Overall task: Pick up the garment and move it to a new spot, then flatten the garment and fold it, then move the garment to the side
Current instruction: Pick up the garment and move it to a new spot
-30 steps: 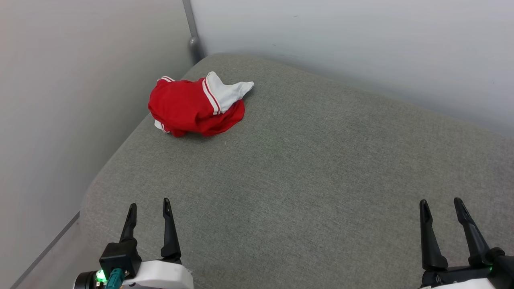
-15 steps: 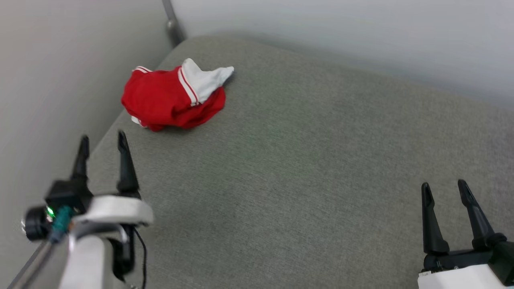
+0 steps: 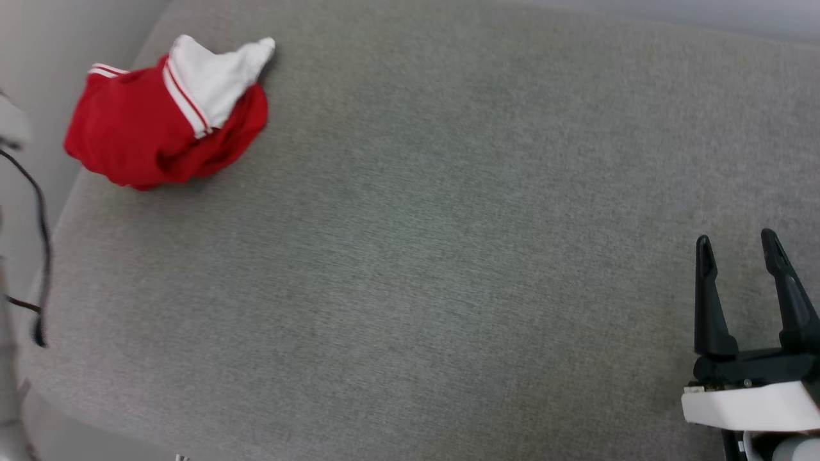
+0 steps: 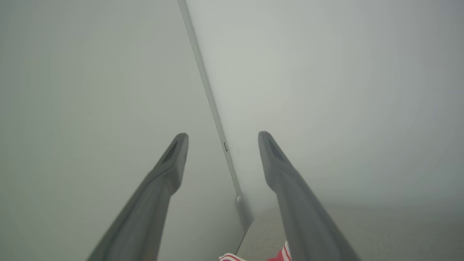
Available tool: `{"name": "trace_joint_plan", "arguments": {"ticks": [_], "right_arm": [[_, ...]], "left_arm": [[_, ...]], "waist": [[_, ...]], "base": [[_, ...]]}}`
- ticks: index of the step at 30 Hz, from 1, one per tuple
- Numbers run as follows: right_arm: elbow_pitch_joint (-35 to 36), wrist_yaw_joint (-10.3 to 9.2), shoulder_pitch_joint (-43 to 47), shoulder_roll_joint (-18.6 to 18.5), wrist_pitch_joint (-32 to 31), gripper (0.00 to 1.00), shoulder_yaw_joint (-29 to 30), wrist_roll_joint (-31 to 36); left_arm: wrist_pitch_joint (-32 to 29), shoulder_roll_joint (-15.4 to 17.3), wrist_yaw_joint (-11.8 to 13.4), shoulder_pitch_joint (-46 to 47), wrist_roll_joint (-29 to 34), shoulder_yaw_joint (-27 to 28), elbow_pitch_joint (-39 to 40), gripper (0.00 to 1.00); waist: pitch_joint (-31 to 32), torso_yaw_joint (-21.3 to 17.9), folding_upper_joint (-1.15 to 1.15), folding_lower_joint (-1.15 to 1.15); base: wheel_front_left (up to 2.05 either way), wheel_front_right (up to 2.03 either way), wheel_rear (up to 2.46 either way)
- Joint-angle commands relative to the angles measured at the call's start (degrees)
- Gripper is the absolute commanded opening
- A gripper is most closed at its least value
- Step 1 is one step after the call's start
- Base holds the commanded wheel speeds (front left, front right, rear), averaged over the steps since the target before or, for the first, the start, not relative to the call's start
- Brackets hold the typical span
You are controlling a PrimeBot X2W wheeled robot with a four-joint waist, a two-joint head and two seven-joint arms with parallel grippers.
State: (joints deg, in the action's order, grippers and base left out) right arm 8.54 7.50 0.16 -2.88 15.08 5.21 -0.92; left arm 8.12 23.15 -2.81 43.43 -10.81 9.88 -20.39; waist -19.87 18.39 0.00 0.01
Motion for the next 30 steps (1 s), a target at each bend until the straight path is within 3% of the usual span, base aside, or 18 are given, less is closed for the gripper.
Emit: {"name": "trace_joint_plan", "arguments": {"ticks": [1, 8, 17, 25, 30], "right_arm": [[0.7, -0.02, -1.7, 0.0, 0.1, 1.00, 0.3, 0.5], [3.3, -0.02, -4.7, 0.0, 0.1, 1.00, 0.5, 1.5], [7.6, -0.03, -7.7, 0.0, 0.1, 1.00, 0.2, 3.4], [10.7, -0.03, -9.1, 0.0, 0.1, 1.00, 0.0, 5.1], [12.2, -0.03, -10.0, 0.0, 0.1, 1.00, 0.2, 5.7]], "left_arm": [[-4.0, 2.5, -1.1, 3.2, -0.9, 0.1, -0.8, 1.00], [-26.3, 9.6, -4.1, 11.4, -6.8, -2.1, -4.2, 1.00], [-49.2, 16.9, -4.5, 14.3, -18.6, -11.8, -6.6, 1.00], [-60.3, 20.4, -4.5, 13.2, -28.5, -17.4, -7.0, 1.00], [-63.1, 21.1, -4.6, 12.0, -31.0, -21.0, -8.2, 1.00]], "waist": [[-4.2, -2.9, 0.00, -0.01], [-9.8, -5.5, 0.00, -0.01], [-16.3, -7.5, 0.00, -0.01], [-21.5, -8.7, 0.00, -0.01], [-23.8, -9.0, 0.00, -0.01]], "base": [[0.00, 0.00, 0.00], [0.00, 0.00, 0.00], [0.00, 0.00, 0.00], [0.00, 0.00, 0.00], [0.00, 0.00, 0.00]]}}
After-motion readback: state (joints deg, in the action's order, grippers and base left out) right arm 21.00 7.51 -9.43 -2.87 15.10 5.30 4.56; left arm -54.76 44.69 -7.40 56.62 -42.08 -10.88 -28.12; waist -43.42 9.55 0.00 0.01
